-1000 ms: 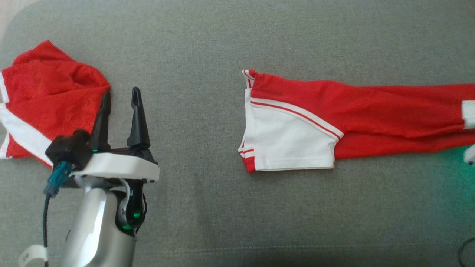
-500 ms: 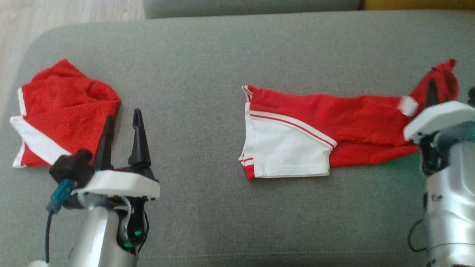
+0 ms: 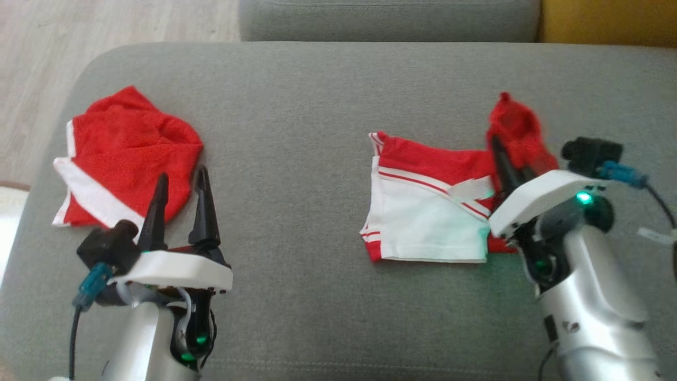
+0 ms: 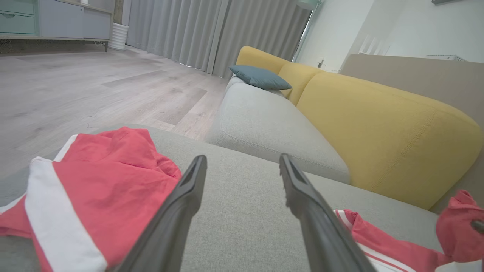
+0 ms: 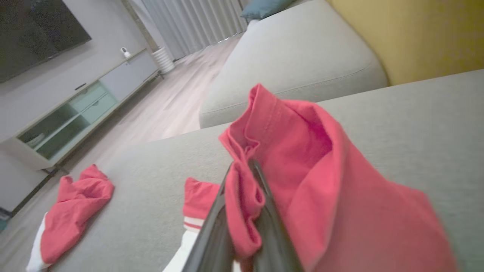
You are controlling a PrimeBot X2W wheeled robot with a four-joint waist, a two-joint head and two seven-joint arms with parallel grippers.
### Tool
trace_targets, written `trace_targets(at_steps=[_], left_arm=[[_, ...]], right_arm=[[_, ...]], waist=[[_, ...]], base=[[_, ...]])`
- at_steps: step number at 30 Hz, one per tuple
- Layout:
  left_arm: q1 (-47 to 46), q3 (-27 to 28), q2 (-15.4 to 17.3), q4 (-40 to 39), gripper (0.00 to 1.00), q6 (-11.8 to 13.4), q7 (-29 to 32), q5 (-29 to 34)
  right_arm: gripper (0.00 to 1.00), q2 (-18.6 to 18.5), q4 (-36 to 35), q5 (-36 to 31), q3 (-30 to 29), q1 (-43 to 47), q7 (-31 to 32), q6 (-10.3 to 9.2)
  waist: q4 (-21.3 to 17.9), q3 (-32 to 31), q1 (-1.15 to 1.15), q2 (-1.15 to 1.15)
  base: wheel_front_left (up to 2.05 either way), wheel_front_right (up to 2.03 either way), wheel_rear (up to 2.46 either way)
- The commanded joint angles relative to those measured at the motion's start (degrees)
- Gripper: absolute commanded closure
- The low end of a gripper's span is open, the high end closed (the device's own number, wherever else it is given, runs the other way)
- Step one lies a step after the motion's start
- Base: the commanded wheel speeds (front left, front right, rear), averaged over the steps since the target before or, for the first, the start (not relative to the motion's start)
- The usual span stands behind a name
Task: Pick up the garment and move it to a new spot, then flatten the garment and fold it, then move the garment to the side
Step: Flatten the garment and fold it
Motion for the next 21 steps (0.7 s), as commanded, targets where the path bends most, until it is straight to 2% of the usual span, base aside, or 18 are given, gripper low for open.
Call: trace_targets(at_steps=[1, 10, 18, 19, 20, 21], left_arm=[[-1.50, 1.10, 0.52, -1.90, 0.00, 0.30, -0.32, -0.36], [-1.41, 0.00, 0.52, -1.43, 0.00, 0.42, -0.32, -0.51], [-1.72, -0.51, 0.52, -1.17, 0.00, 0.43, -0.32, -0.75], [-1.72, -0.57, 0.52, -1.14, 0.00, 0.45, -0.32, -0.78], [-1.71, -0.60, 0.52, -1.11, 0.00, 0.46, -0.32, -0.81], [-1.67, -0.60, 0.52, -1.06, 0.00, 0.48, -0.32, -0.83]], right_arm=[[1.00, 0.68, -1.80, 2.27, 3.56, -1.11, -1.43, 0.36], [1.00, 0.69, 6.89, 9.58, 13.36, -2.81, -8.24, 0.36], [1.00, 0.69, 14.71, 13.51, 19.72, -5.51, -13.24, 0.36], [0.86, 0.69, 15.23, 14.31, 20.95, -5.91, -13.85, 0.36], [0.25, 0.69, 15.55, 15.12, 22.34, -6.24, -14.41, 0.36], [0.00, 0.69, 15.81, 16.10, 23.78, -6.43, -14.71, 0.36]], waist=[[1.27, 0.40, 0.00, 0.00], [5.23, 1.65, 0.00, 0.00], [6.86, 2.24, 0.00, 0.00], [6.95, 2.30, 0.00, 0.00], [6.99, 2.34, 0.00, 0.00], [6.99, 2.33, 0.00, 0.00]], base=[[0.00, 0.00, 0.00], [0.00, 0.00, 0.00], [0.00, 0.00, 0.00], [0.00, 0.00, 0.00], [0.00, 0.00, 0.00], [0.00, 0.00, 0.00]])
